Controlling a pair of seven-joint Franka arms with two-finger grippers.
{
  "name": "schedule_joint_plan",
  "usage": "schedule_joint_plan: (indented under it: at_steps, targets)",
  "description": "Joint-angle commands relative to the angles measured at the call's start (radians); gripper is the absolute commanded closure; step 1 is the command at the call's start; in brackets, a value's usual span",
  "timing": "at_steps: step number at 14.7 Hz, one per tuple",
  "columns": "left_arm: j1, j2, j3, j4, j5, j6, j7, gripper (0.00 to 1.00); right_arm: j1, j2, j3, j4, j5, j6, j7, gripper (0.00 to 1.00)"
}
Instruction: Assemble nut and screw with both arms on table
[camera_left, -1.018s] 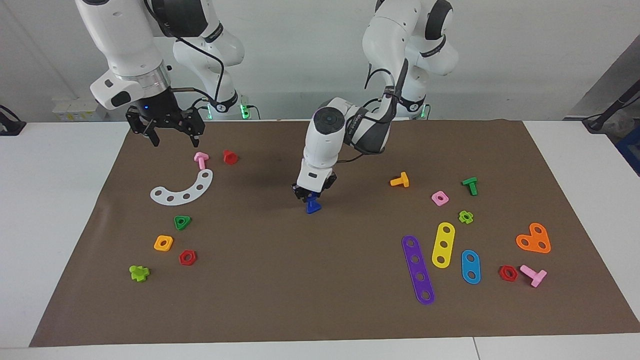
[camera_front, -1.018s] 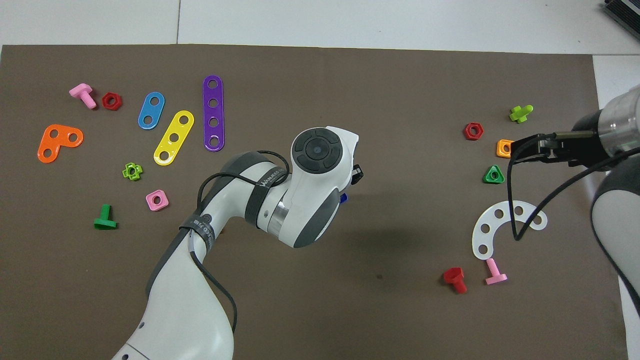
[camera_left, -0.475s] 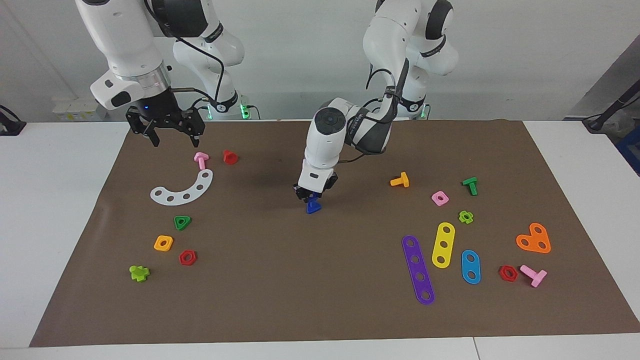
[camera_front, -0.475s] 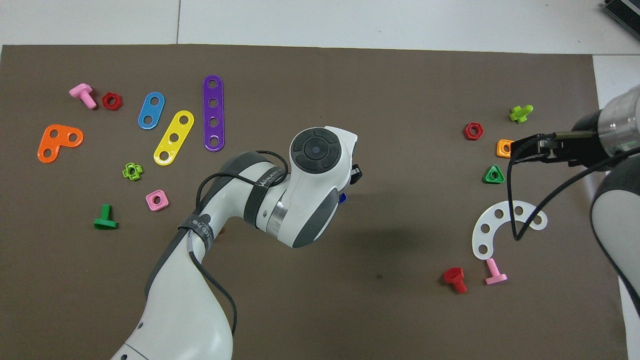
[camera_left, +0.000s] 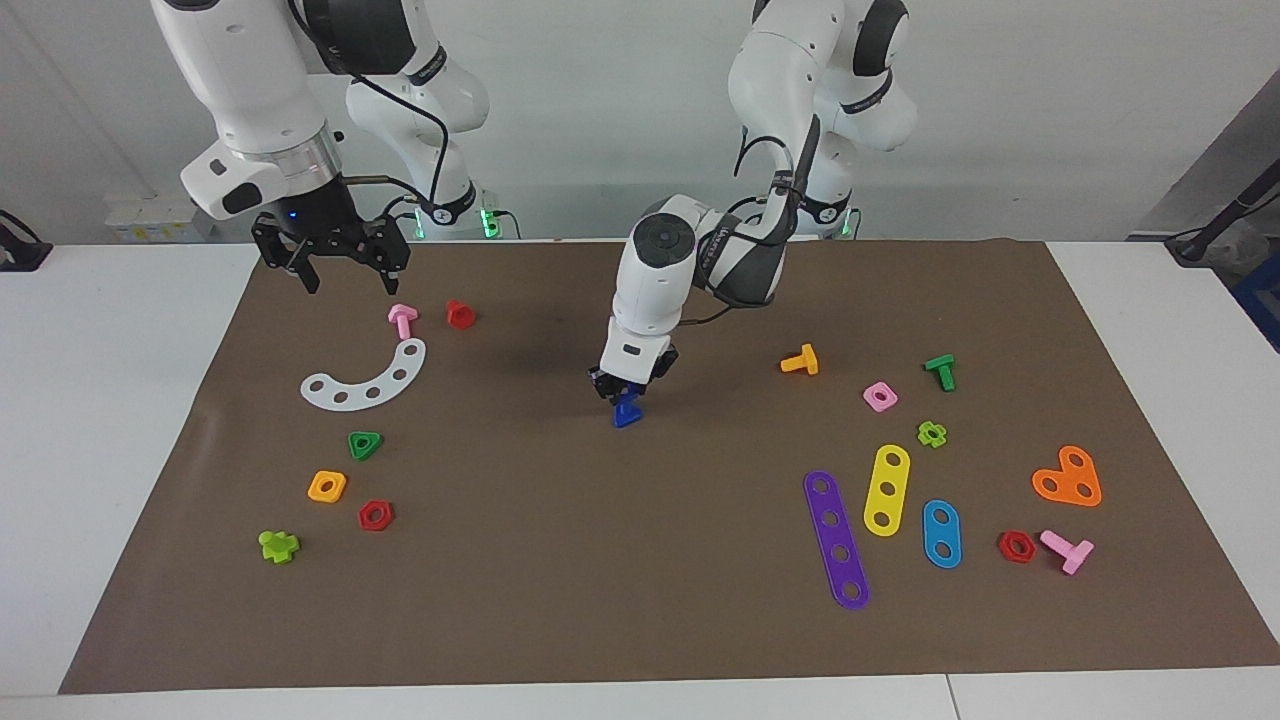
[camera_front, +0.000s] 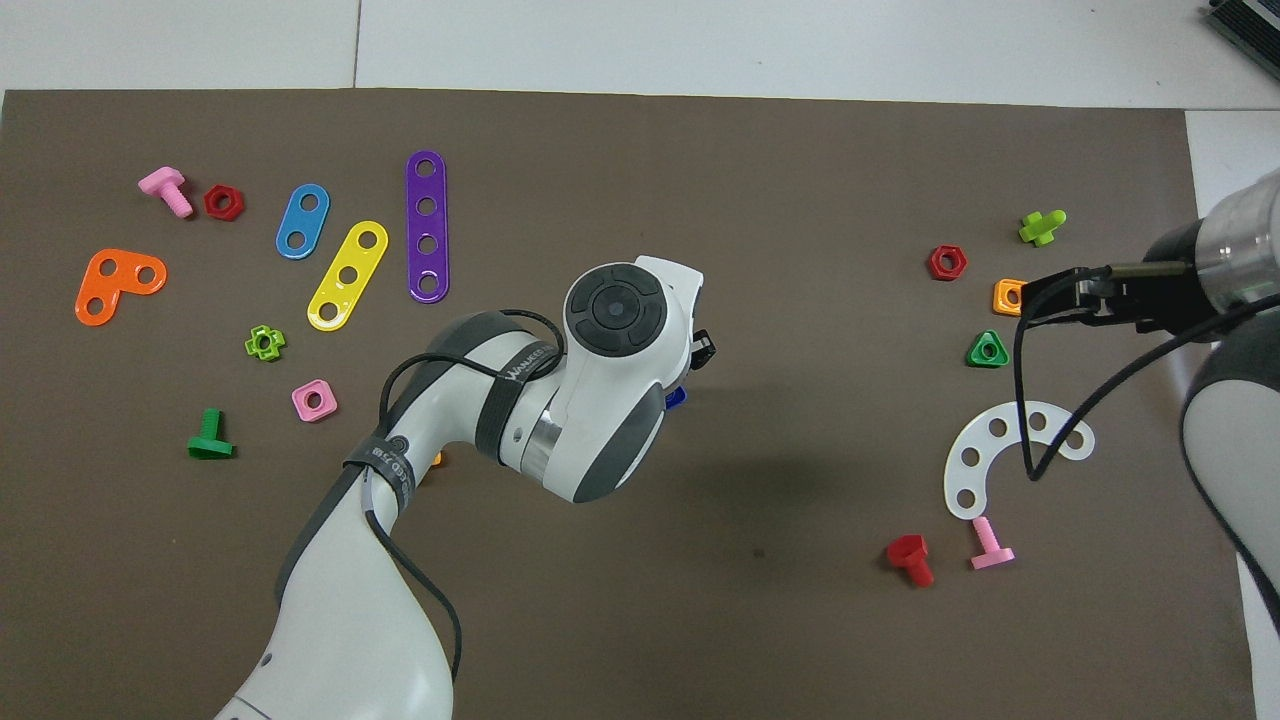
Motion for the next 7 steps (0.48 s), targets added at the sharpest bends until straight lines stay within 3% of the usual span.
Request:
schedule_joint_plan:
  at_steps: [1, 7]
  targets:
    - [-0.002, 0.009, 0.009, -0.082, 0.034, 0.074, -0.012, 1.00, -0.005, -0.021, 0.003, -0.036, 0.012, 0.034, -0.011, 0.00]
    - [0.000, 0.013, 0.008, -0.033, 0.031, 0.024, -0.012, 1.00, -0.007, -0.024, 0.003, -0.044, 0.012, 0.047, -0.011, 0.00]
